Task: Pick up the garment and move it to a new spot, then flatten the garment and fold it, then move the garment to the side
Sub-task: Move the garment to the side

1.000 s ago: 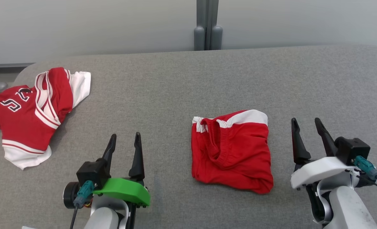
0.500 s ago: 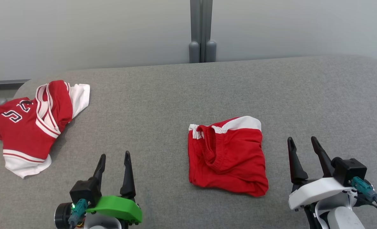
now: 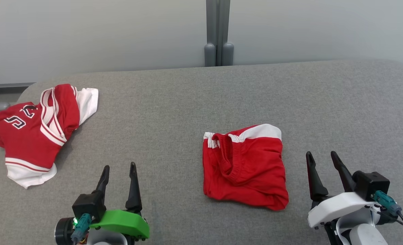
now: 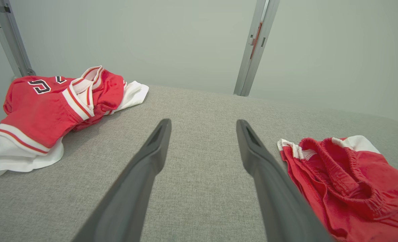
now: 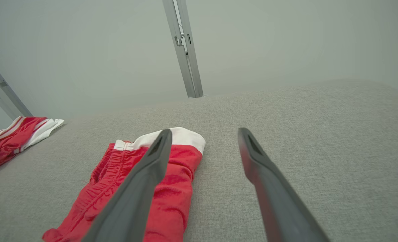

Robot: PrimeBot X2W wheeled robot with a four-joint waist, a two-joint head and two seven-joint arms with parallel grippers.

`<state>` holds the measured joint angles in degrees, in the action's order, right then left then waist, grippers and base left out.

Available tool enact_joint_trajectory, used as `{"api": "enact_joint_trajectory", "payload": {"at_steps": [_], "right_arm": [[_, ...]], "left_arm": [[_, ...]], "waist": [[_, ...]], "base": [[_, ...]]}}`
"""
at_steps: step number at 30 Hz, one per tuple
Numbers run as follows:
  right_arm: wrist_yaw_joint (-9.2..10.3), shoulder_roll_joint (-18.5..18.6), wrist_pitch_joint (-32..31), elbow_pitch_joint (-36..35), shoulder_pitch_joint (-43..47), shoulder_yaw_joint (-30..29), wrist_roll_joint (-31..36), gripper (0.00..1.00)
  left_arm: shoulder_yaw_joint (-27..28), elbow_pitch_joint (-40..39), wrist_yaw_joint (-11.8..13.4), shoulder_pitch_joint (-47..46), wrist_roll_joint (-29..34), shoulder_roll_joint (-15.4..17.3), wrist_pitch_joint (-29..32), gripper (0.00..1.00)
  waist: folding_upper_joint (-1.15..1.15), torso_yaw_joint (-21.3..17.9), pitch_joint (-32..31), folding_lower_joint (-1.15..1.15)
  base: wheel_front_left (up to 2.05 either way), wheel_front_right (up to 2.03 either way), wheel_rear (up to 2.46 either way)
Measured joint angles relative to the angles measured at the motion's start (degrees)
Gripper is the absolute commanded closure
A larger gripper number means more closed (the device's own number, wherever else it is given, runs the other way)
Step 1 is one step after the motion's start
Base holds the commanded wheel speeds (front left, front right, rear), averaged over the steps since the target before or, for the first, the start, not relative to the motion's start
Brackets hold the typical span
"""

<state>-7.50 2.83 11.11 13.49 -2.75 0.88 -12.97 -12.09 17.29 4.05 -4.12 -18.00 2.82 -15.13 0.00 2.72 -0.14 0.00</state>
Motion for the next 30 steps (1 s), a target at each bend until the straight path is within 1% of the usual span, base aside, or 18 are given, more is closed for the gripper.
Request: {"api": "enact_joint_trajectory", "payload": {"at_steps": [5,8,12,15,17,20,23,27,30], "right_arm": [[0.0,-0.01,-1.53,0.51,-0.09,-0.7,0.01,0.0],[0.0,0.02,-3.91,0.38,-0.86,-1.51,0.11,0.0],[0.0,-0.05,-8.62,-0.4,-3.42,-3.44,0.9,0.0],[0.01,0.05,-13.46,0.32,-5.81,-3.99,1.2,0.0],[0.0,-0.02,-16.94,1.26,-7.44,-3.76,1.36,0.0],[0.0,-0.01,-21.52,3.32,-9.33,-3.6,-1.74,0.0],[0.0,0.25,-25.25,5.81,-10.49,-3.22,-1.82,0.0],[0.0,1.1,-28.43,9.26,-11.32,-3.12,-2.65,0.0],[0.0,1.58,-29.22,11.68,-11.96,-3.7,-2.99,0.0]], "left_arm": [[-0.14,0.16,-0.02,-0.01,0.43,0.0,0.0,0.0],[-0.25,0.21,-0.1,-0.06,0.57,0.0,0.0,0.0],[-0.19,-0.1,-0.32,-0.22,0.94,0.0,0.0,0.0],[-0.18,-0.54,-0.52,-0.56,1.02,0.0,0.0,0.0],[-0.42,-0.69,-0.6,-0.73,1.05,-0.01,0.0,0.0],[-0.71,-1.12,-0.59,-1.13,1.1,0.0,0.0,0.0],[-1.03,-1.34,-0.59,-1.29,1.1,0.0,0.0,0.0],[-1.33,-1.57,-0.59,-1.31,1.12,0.0,0.0,0.0],[-1.57,-1.83,-0.59,-1.47,1.11,0.0,0.0,0.0]], "waist": [[0.0,0.25,0.16,0.0],[0.0,0.65,0.31,0.0],[0.0,1.31,0.6,0.0],[0.0,1.98,1.01,0.0],[0.0,2.6,1.33,0.0],[0.0,3.71,1.83,0.0],[0.0,4.95,2.42,0.0],[0.0,6.67,3.32,0.0],[0.0,7.97,4.05,0.0]], "base": [[0.0,0.0,0.0],[0.0,0.0,0.0],[0.0,0.0,0.0],[0.0,0.0,0.0],[0.0,0.0,0.0],[0.0,0.0,0.0],[0.0,0.0,0.0],[0.0,0.0,0.0],[0.0,0.0,0.0]]}}
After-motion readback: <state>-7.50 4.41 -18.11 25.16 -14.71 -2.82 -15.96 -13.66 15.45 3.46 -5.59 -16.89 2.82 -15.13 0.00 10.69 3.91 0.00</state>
